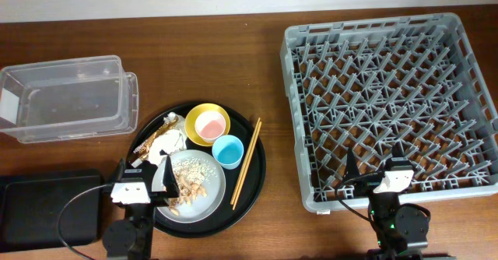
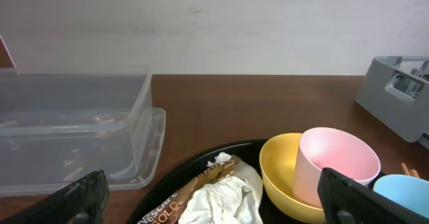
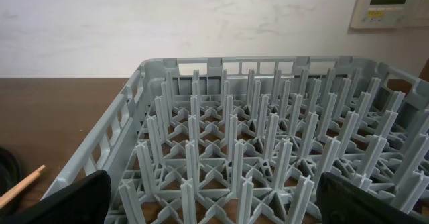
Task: Sort waste into correct bins and load items into the dishwasher rack
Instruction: 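Lower the left gripper onto the crumpled white tissue on the plate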
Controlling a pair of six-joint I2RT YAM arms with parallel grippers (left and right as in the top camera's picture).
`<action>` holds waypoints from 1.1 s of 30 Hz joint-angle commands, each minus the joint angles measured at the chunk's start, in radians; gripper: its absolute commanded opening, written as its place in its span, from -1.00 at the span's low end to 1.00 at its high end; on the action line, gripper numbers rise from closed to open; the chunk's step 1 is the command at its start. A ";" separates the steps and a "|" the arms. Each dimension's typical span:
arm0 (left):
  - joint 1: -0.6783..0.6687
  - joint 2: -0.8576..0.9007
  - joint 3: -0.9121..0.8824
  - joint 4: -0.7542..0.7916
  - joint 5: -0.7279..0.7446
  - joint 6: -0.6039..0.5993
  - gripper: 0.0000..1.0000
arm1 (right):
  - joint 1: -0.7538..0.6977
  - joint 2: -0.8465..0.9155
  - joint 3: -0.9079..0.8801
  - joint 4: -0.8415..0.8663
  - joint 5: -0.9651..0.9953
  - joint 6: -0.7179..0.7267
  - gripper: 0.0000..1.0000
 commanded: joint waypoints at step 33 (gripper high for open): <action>-0.015 -0.007 -0.005 0.017 0.179 -0.027 0.98 | -0.007 -0.007 -0.007 -0.005 0.005 -0.006 0.97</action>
